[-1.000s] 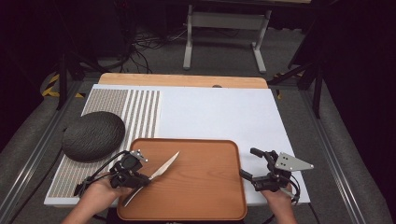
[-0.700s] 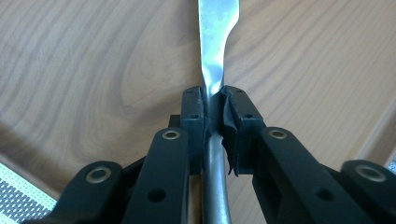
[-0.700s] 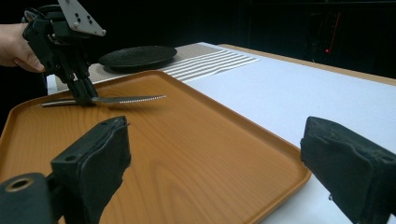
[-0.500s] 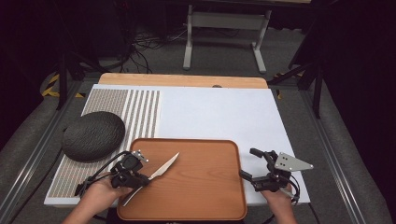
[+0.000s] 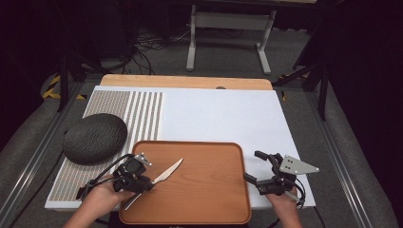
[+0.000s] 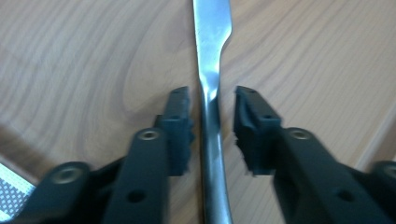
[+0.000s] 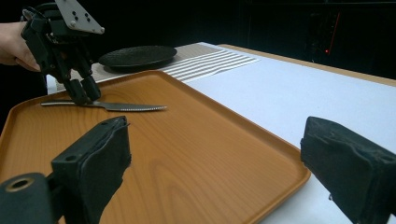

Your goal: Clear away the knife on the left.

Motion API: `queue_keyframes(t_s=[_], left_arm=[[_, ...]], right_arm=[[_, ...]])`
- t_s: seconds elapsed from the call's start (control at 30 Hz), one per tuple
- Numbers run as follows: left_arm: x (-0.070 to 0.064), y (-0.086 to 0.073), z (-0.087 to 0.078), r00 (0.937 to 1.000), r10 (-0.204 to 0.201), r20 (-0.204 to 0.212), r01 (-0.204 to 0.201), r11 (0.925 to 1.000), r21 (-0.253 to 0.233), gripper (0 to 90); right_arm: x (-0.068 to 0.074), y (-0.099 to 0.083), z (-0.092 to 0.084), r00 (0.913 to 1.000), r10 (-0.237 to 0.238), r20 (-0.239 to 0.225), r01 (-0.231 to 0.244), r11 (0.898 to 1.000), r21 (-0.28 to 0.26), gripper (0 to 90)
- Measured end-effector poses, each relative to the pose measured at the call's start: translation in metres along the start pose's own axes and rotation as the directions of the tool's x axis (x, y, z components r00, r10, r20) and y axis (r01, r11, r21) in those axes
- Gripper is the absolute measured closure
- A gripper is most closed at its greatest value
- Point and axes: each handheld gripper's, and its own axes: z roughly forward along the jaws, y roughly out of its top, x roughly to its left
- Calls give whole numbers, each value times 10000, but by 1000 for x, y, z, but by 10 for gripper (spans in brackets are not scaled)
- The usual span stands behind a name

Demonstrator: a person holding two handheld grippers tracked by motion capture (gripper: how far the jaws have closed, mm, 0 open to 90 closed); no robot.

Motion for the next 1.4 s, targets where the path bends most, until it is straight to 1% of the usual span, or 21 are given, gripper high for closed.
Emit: queue_keyframes(t_s=[0.13, 0.17, 0.2, 0.23, 0.27, 0.33, 0.37, 0.4, 0.43, 0.47, 0.53, 0.57, 0.77, 0.8, 0.93, 0.97, 1.0, 1.07, 1.1, 1.27, 1.4], left_arm=[[0, 1, -4, 9991, 407, 94, -402, 9980, -490, 437], [-1, 2, -6, 9976, 669, 176, -652, 9945, -814, 406], [-2, 3, -6, 9965, 701, 449, -663, 9945, -804, 408], [-2, 4, -6, 9940, 943, 556, -886, 9913, -974, 396], [-4, 5, -7, 9930, 1082, 476, -1018, 9874, -1212, 384], [-5, 5, -7, 9924, 1148, 437, -1084, 9858, -1286, 424], [-6, 7, -9, 9903, 1323, 434, -1238, 9792, -1607, 463], [-6, 7, -9, 9903, 1323, 434, -1238, 9792, -1607, 506], [-6, 7, -9, 9883, 1456, 465, -1355, 9753, -1742, 572], [-9, 8, -10, 9856, 1675, 243, -1601, 9692, -1873, 647], [-13, 9, -10, 9778, 2094, -93, -2076, 9611, -1823, 816], [-13, 9, -10, 9778, 2094, -93, -2076, 9611, -1823, 888], [-25, 13, -2, 9570, 2837, -610, -2894, 9483, -1301, 899], [-26, 14, 0, 9529, 2936, -765, -3004, 9483, -1024, 899], [-32, 18, 10, 9296, 3487, -1198, -3543, 9347, -285, 899], [-32, 18, 10, 9296, 3487, -1198, -3543, 9347, -285, 899], [-34, 19, 14, 9213, 3641, -1365, -3683, 9297, -57, 899], [-36, 20, 18, 9152, 3740, -1498, -3759, 9265, 167, 899], [-36, 21, 19, 9146, 3746, -1520, -3761, 9264, 202, 899], [-32, 21, 21, 9218, 3531, -1602, -3542, 9349, 224, 899], [-31, 21, 21, 9231, 3484, -1630, -3493, 9367, 237, 899]], right_arm=[[0, 0, 0, 10000, 5, -2, -5, 10000, -2, 89], [0, 0, 0, 10000, 3, -2, -3, 10000, 3, 89], [0, 0, 0, 10000, 2, -2, -2, 10000, 10, 89], [0, 0, 0, 10000, 3, -6, -3, 10000, 24, 89], [0, 0, 1, 10000, -15, -6, 15, 10000, 22, 89], [0, 0, 1, 10000, -8, 8, 8, 10000, 39, 89], [0, 0, 1, 10000, -11, 14, 11, 10000, 34, 89], [0, 0, 1, 10000, -12, 11, 12, 10000, 42, 90], [0, 0, 1, 10000, -12, 14, 12, 10000, 38, 89], [0, 0, 1, 10000, -11, 11, 11, 10000, 38, 89], [0, 0, 1, 10000, -18, 12, 18, 10000, 49, 89], [0, 0, 1, 10000, -18, 12, 18, 10000, 49, 89], [1, 0, 2, 10000, -60, -35, 60, 10000, 53, 90], [1, 0, 2, 10000, -85, -36, 85, 10000, 51, 90], [1, 0, 2, 10000, -45, -49, 46, 10000, 56, 90], [1, 0, 2, 10000, -45, -49, 46, 10000, 56, 90], [1, 0, 3, 10000, -47, -55, 47, 10000, 61, 89], [2, 0, 3, 10000, -63, -75, 63, 9999, 93, 90], [2, 0, 3, 9999, -58, -83, 59, 9999, 97, 90], [1, 0, 3, 10000, -7, -90, 8, 10000, 91, 90], [1, -1, 3, 10000, -3, -96, 3, 10000, 87, 90]])
